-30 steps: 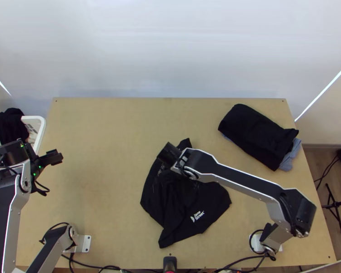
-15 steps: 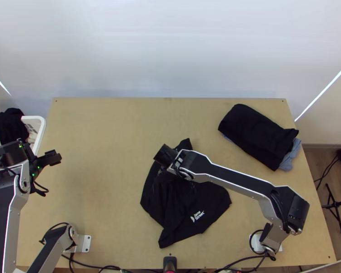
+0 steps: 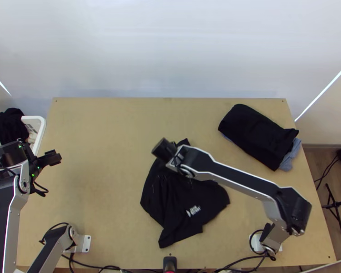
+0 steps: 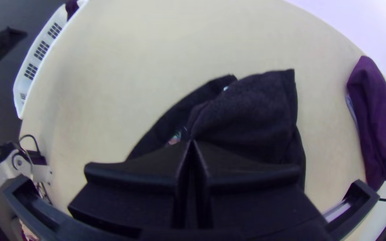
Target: Fold the t-shirt
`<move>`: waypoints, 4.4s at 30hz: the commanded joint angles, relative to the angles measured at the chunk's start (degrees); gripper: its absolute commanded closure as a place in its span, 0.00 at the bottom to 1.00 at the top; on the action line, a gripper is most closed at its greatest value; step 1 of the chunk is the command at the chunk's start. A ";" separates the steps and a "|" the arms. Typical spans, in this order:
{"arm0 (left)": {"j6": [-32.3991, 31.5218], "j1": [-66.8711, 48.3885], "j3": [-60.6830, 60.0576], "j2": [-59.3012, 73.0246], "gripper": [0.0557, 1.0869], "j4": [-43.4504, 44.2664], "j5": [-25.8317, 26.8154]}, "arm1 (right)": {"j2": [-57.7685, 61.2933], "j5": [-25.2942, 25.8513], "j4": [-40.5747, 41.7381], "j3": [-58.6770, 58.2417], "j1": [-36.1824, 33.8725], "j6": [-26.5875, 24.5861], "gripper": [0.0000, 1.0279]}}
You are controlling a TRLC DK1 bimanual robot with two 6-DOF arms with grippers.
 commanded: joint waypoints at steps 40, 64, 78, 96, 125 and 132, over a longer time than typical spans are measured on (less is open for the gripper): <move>-1.74 -53.52 -0.79 4.63 0.04 -1.90 10.64 | 10.90 0.86 21.53 42.20 -30.88 -4.28 0.97; -4.47 -50.71 3.70 14.03 0.04 9.26 10.47 | -15.11 -18.83 14.94 35.17 -13.48 -2.69 0.97; -6.49 -41.57 3.17 12.37 0.04 11.72 10.03 | -37.70 -46.52 6.24 16.01 -1.00 -0.50 0.97; -10.44 -43.15 16.18 32.84 0.04 11.98 16.97 | -40.69 -55.04 10.19 -9.92 -1.17 9.08 0.97; 4.85 -56.07 39.82 60.18 0.04 8.38 7.48 | -37.79 -55.31 12.30 -18.27 -5.04 10.31 0.97; 8.10 -59.76 44.30 64.40 0.04 8.03 0.54 | -37.43 -55.22 12.30 -19.15 -5.92 11.63 0.97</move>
